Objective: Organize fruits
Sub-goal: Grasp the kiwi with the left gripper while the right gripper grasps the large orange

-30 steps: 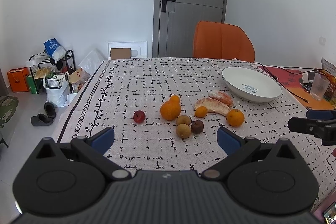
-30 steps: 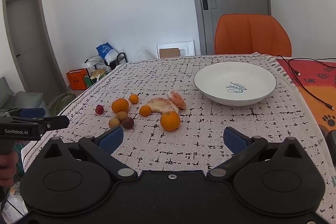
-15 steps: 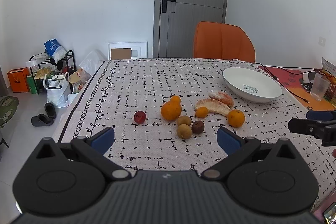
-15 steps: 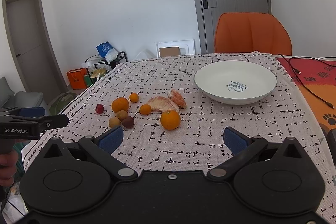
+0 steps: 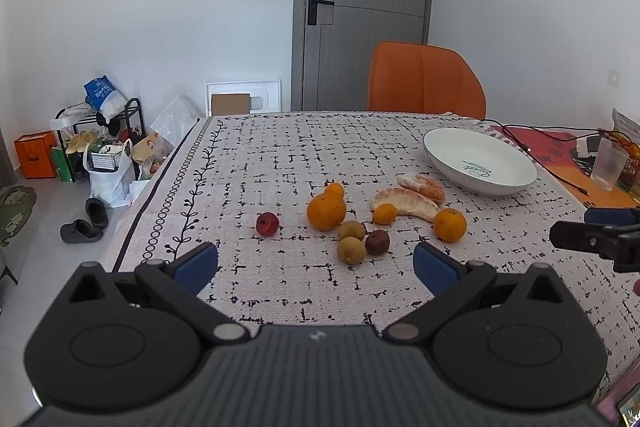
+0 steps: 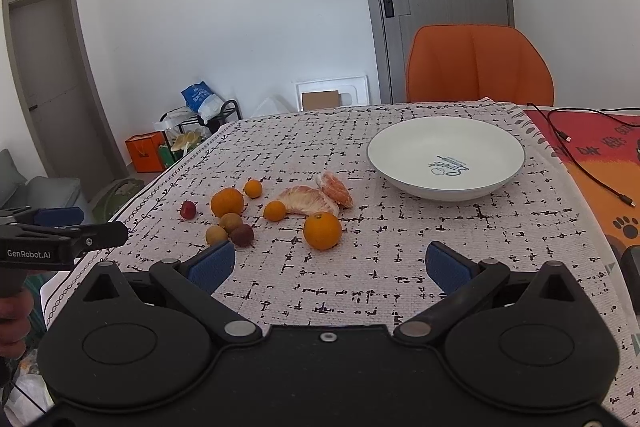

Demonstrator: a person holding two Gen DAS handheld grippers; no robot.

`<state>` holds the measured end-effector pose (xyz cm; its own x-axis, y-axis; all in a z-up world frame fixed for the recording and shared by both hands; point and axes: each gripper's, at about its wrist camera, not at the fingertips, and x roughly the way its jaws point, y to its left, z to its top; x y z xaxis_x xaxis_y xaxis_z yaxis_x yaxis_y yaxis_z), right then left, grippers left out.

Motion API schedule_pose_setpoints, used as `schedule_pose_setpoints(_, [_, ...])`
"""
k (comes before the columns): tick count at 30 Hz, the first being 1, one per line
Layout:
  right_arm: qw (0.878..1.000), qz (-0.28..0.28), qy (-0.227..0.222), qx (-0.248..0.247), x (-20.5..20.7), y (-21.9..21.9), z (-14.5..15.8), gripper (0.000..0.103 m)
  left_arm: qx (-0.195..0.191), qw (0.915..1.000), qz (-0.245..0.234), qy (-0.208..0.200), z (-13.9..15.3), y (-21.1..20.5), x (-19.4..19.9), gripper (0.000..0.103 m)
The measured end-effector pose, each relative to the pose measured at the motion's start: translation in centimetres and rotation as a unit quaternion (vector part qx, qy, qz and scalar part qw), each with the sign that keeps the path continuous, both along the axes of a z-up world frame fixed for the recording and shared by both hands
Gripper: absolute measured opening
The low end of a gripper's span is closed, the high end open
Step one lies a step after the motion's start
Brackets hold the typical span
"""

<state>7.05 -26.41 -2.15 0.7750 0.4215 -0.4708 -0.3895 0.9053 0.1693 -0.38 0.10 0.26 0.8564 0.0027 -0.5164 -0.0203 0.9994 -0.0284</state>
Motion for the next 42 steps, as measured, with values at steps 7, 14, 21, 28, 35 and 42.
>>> schedule_pose_setpoints(7, [1.0, -0.001, 0.001, 0.0, 0.1, 0.0, 0.0, 0.103, -0.004, 1.0, -0.002, -0.001, -0.1, 0.0, 0.1, 0.103])
schedule_pose_setpoints(14, [1.0, -0.004, -0.012, 0.002, 0.2, 0.0, 0.0, 0.103, -0.002, 0.9999, 0.0, -0.013, -0.1, 0.2, 0.1, 0.103])
schedule_pose_setpoints(21, [1.0, 0.019, -0.014, 0.017, 1.0, 0.1, -0.2, 0.103, -0.012, 0.9999, -0.004, -0.011, -0.9, 0.7, 1.0, 0.103])
schedule_pose_setpoints(28, [0.999, 0.028, -0.004, 0.041, 2.6, 0.0, -0.7, 0.103, -0.027, 0.9995, -0.012, -0.007, -1.8, 0.9, 2.0, 0.1])
schedule_pose_setpoints(35, [0.998, 0.039, 0.007, 0.051, 4.2, 0.1, -1.5, 0.1, -0.036, 0.9991, -0.022, 0.003, -2.8, 0.5, 3.0, 0.088])
schedule_pose_setpoints(42, [0.997, 0.051, 0.026, 0.052, 5.5, 0.6, -2.5, 0.087, -0.047, 0.9982, -0.029, 0.022, -4.0, 0.3, 4.2, 0.069])
